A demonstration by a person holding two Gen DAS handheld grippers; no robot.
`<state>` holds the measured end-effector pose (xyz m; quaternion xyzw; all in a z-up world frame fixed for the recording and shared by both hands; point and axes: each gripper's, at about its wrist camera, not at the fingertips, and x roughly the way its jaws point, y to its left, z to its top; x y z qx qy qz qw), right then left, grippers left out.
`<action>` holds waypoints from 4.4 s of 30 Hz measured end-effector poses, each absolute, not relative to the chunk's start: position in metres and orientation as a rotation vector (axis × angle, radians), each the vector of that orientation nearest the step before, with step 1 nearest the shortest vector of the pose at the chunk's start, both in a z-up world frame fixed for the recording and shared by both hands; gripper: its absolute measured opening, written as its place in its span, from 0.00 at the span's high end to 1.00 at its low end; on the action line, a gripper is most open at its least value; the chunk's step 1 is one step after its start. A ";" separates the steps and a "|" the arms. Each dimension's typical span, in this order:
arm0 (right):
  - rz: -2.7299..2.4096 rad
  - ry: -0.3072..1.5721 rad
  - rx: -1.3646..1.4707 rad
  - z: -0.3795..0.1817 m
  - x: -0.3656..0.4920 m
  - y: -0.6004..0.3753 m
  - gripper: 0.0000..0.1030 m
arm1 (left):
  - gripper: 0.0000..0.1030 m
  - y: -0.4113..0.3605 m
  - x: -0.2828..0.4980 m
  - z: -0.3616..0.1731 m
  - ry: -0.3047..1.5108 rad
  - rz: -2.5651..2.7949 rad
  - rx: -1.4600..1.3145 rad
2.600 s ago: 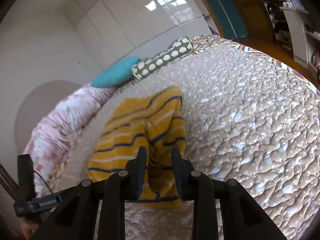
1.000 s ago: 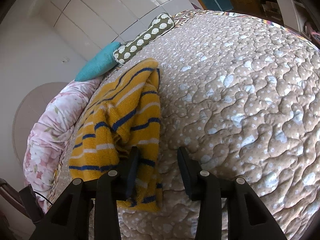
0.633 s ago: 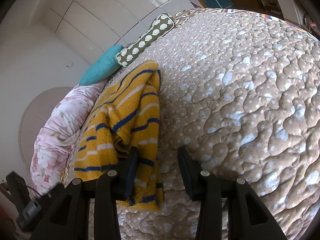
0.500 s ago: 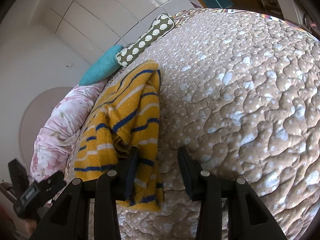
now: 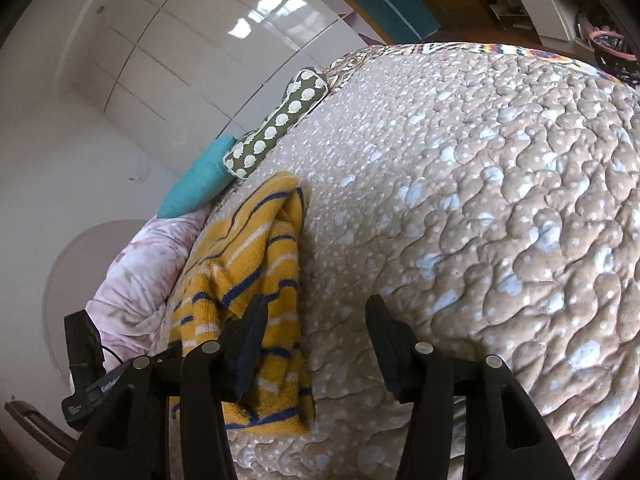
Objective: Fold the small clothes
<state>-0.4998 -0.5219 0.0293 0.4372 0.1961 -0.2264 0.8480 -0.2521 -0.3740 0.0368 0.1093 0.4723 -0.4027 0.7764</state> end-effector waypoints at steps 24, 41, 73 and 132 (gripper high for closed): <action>-0.411 0.507 0.809 0.034 -0.452 -0.505 0.48 | 0.10 -0.316 -0.339 0.029 0.975 -0.863 0.381; -0.544 0.447 0.874 0.036 -0.493 -0.525 0.41 | 0.00 -0.311 -0.350 0.007 0.877 -0.795 0.394; -0.533 0.443 0.897 0.027 -0.486 -0.529 0.38 | 0.00 -0.307 -0.362 0.008 0.839 -0.794 0.390; -0.715 0.813 0.125 0.147 -0.352 -0.433 0.56 | 0.00 -0.222 -0.337 0.026 0.864 -0.953 0.113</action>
